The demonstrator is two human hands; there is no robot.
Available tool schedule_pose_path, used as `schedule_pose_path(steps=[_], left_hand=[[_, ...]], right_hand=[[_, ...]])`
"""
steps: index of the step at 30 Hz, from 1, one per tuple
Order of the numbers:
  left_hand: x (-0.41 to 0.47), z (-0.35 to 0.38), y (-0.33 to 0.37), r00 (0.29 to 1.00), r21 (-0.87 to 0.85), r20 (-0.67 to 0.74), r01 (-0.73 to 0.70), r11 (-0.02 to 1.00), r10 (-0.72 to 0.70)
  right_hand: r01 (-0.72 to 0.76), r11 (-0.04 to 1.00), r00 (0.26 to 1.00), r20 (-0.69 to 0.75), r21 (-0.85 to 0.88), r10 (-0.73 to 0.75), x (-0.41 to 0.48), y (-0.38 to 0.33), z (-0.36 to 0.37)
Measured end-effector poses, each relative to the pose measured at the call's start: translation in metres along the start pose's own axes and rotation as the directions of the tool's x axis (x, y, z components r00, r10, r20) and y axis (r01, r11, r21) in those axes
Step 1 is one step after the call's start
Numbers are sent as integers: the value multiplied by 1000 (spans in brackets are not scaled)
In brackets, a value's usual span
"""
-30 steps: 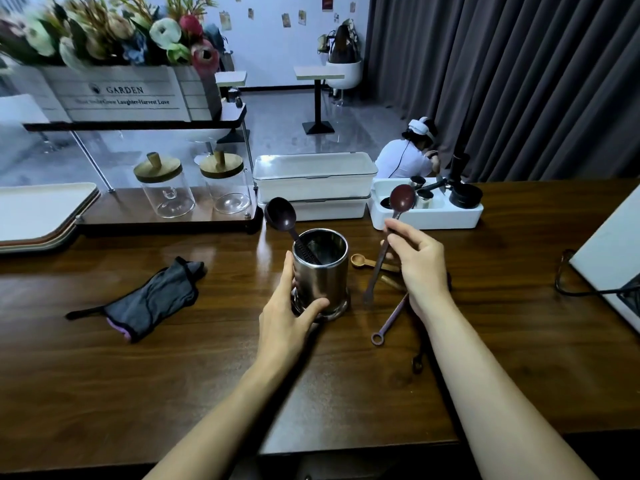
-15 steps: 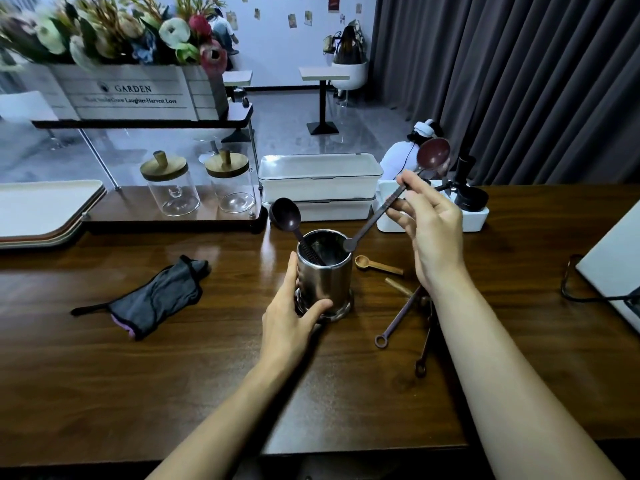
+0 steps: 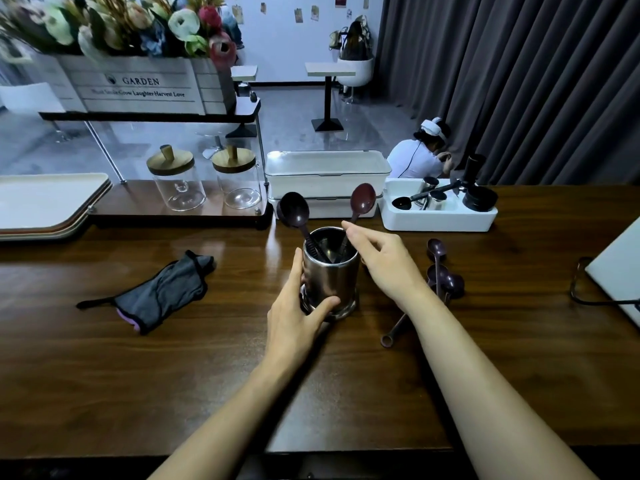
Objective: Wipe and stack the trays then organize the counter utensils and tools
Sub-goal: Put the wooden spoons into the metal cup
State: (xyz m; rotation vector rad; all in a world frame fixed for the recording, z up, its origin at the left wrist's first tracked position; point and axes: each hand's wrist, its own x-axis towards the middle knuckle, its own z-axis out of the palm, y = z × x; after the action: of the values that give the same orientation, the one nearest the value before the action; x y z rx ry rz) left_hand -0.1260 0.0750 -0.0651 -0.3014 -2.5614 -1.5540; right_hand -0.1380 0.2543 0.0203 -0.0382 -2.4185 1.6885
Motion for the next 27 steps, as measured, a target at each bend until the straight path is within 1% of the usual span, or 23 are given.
schedule_pose_path(steps=[3,5,7,9,10,11,13,15,17,19,20,24,27], left_hand=[[-1,0,1,1000,-4,-11,-14,1000,14],[0,1,1,1000,8,-10,-27,1000,27],[0,3,0,999,20,-11,-34,999,34],[1,4,1,1000,17,-13,-25,1000,26],[1,4,1,1000,21,-14,-23,1000,23],[1,4,2,1000,28,-12,-23,999,24],[1,4,2,1000,41,-1,-31,999,32],[2,5,2,999,43,2,-33,999,33],[3,6,0,1000,38,-1,-28,999,28],[2,7,-2,999,34,-7,-35,999,35],[3,7,-2,999,31,-10,-41,999,41],[3,6,-4,998,40,-12,-56,998,56],[3,6,-4,999,34,-11,-47,998,47]], right_hand=[[6,1000,998,65,26,-7,-4,0,1],[8,994,996,90,106,-18,-8,2,0],[-13,979,999,50,203,3,-14,5,-5],[-63,970,996,-42,236,75,-22,14,-20],[-85,976,985,-129,202,113,-26,21,-29],[-112,986,962,-236,127,140,-31,29,-40],[-217,974,897,-407,-67,172,-39,48,-60],[-332,919,854,-481,-213,198,-42,65,-71],[-376,865,848,-500,-334,176,-40,79,-75],[-357,824,860,-498,-439,107,-38,86,-76],[-356,810,863,-497,-466,94,-37,87,-76],[-397,763,871,-471,-511,138,-31,88,-75],[-422,767,874,-442,-483,202,-25,87,-74]])
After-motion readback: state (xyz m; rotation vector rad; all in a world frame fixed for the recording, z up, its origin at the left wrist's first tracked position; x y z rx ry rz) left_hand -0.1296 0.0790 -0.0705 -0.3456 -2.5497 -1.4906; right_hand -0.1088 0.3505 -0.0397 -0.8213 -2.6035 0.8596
